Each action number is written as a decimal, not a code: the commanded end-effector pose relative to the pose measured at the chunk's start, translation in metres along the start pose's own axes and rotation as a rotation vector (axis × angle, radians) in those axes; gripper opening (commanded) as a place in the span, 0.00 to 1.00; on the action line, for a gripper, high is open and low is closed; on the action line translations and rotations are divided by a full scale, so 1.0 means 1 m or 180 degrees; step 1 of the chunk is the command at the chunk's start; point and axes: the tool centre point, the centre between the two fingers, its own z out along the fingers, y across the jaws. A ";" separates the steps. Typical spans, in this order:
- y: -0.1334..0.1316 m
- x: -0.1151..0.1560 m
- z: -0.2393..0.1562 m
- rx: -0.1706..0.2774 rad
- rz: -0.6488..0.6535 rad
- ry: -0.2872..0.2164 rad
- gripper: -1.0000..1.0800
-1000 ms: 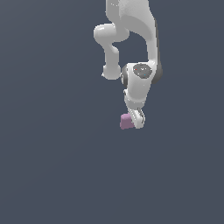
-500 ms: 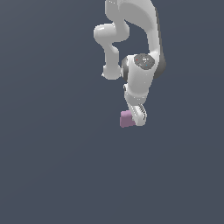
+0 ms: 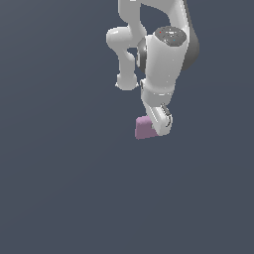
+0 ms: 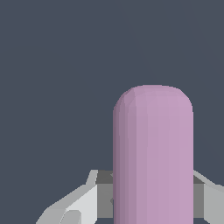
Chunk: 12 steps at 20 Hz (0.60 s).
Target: Pick up the object and move it to a goal position.
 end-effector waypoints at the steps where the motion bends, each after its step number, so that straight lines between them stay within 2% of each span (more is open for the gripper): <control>1: -0.007 0.004 -0.026 -0.0001 0.0000 0.0000 0.00; 12: -0.036 0.020 -0.121 -0.0001 -0.0002 0.0000 0.00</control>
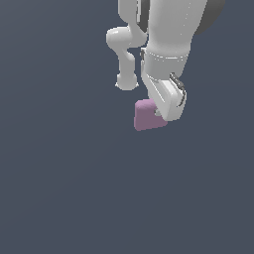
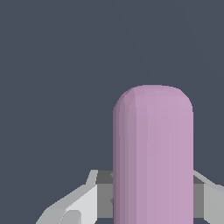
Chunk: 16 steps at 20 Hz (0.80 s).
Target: Pick up the object and move it to a goal position.
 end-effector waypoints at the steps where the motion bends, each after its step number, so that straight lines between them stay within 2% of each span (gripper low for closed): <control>1: -0.005 0.003 -0.017 -0.0004 -0.0001 0.0000 0.00; 8: -0.015 0.007 -0.044 -0.0004 -0.0002 -0.0001 0.00; 16: -0.019 0.009 -0.053 -0.0004 -0.0002 -0.0001 0.00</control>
